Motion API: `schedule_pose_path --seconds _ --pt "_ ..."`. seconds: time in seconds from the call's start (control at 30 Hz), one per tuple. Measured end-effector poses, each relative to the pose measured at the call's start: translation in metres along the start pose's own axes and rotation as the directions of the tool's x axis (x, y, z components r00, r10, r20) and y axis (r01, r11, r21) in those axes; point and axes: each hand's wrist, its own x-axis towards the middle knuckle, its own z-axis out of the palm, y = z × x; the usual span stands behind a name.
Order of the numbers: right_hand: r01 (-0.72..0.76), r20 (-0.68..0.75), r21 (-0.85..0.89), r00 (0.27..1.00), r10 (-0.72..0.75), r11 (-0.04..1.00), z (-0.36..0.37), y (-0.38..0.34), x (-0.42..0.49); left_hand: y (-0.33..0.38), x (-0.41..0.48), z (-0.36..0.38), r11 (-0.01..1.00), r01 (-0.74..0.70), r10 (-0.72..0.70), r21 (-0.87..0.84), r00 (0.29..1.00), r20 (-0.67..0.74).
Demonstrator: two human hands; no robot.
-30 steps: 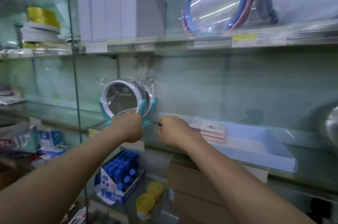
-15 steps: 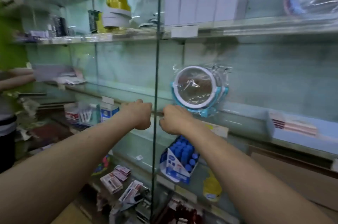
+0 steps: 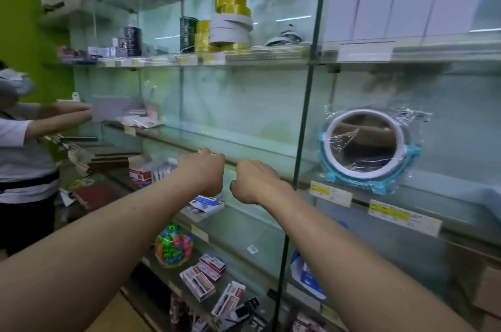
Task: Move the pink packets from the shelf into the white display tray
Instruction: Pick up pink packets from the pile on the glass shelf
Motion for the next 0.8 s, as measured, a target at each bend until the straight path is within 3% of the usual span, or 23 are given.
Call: schedule_pose_path --seconds 0.37,0.8 --pt "0.096 0.020 0.040 0.995 -0.097 0.995 0.032 -0.056 0.112 -0.085 0.078 0.034 0.995 0.102 -0.103 0.021 0.994 0.039" --pt "0.110 0.001 0.069 0.994 -0.111 0.992 0.058 -0.088 0.274 -0.161 0.209 0.066 0.986 0.144 -0.150 0.082 0.987 0.061"
